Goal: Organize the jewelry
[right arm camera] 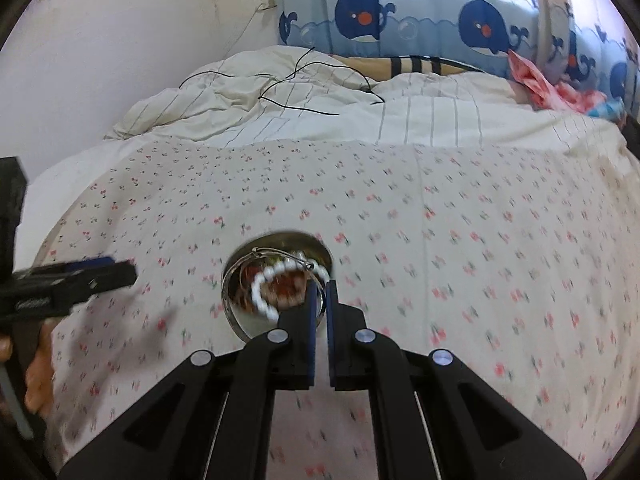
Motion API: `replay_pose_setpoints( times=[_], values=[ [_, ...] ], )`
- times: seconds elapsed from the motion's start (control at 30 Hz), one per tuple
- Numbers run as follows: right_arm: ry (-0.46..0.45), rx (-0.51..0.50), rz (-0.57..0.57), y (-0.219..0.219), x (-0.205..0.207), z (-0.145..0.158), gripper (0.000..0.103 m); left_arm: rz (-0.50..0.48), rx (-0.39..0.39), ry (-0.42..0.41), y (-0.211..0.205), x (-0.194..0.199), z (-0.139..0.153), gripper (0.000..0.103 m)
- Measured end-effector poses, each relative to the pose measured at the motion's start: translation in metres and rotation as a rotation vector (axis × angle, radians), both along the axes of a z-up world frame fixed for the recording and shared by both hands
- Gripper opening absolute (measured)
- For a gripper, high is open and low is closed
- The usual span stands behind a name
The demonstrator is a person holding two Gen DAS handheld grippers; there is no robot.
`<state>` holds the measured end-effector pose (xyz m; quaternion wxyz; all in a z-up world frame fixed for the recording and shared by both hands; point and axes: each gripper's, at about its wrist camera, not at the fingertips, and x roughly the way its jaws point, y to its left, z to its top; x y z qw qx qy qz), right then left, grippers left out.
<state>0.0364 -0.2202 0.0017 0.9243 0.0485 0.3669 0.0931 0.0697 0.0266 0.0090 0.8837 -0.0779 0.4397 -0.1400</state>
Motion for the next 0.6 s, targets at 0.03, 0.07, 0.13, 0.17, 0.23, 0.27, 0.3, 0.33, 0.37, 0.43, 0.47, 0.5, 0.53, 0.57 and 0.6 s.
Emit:
replay_pose_setpoints(
  times=[0.03, 0.07, 0.13, 0.17, 0.23, 0.27, 0.3, 0.33, 0.37, 0.43, 0.47, 0.5, 0.53, 0.57, 0.6],
  values=[
    [0.007, -0.017, 0.003, 0.007, 0.008, 0.000, 0.005, 0.003, 0.000, -0.001, 0.002, 0.000, 0.001, 0.077],
    [0.014, -0.035, 0.003, 0.012, 0.014, -0.001, 0.005, 0.005, 0.002, -0.005, 0.002, 0.000, 0.002, 0.077],
    [0.032, -0.076, 0.005, 0.021, 0.024, -0.006, 0.005, 0.004, -0.001, -0.021, 0.003, -0.001, 0.008, 0.078],
    [0.042, -0.087, 0.005, 0.023, 0.028, -0.009, 0.005, 0.003, -0.003, -0.027, 0.003, -0.002, 0.010, 0.079],
    [0.067, -0.110, 0.000, 0.027, 0.036, -0.016, 0.005, 0.001, -0.003, -0.032, 0.002, -0.003, 0.012, 0.081],
    [0.079, -0.117, 0.001, 0.028, 0.040, -0.021, 0.005, -0.003, 0.001, -0.031, 0.002, -0.003, 0.013, 0.081],
    [0.094, -0.119, 0.009, 0.029, 0.043, -0.025, 0.005, -0.005, 0.003, -0.031, 0.001, -0.004, 0.014, 0.081],
    [0.110, -0.122, 0.021, 0.031, 0.046, -0.030, 0.005, -0.008, 0.004, -0.028, 0.001, -0.004, 0.013, 0.082],
    [0.101, -0.120, 0.023, 0.031, 0.045, -0.030, 0.010, -0.009, 0.004, -0.027, 0.001, -0.003, 0.013, 0.082],
    [0.041, -0.100, 0.017, 0.028, 0.034, -0.026, 0.042, -0.010, 0.017, -0.023, -0.001, -0.004, 0.011, 0.083],
    [0.006, -0.091, -0.001, 0.024, 0.026, -0.022, 0.055, -0.011, 0.027, -0.024, -0.001, -0.003, 0.011, 0.083],
    [-0.009, -0.082, -0.013, 0.019, 0.016, -0.019, 0.055, -0.012, 0.044, -0.028, -0.003, -0.004, 0.010, 0.084],
    [-0.009, -0.072, -0.015, 0.016, 0.007, -0.018, 0.055, -0.013, 0.062, -0.032, -0.005, -0.005, 0.010, 0.085],
    [-0.014, -0.064, -0.020, 0.013, -0.002, -0.016, 0.055, -0.012, 0.074, -0.037, -0.007, -0.006, 0.010, 0.085],
    [-0.017, -0.062, -0.024, 0.011, -0.011, -0.015, 0.057, -0.011, 0.092, -0.043, -0.010, -0.008, 0.009, 0.086]
  ],
)
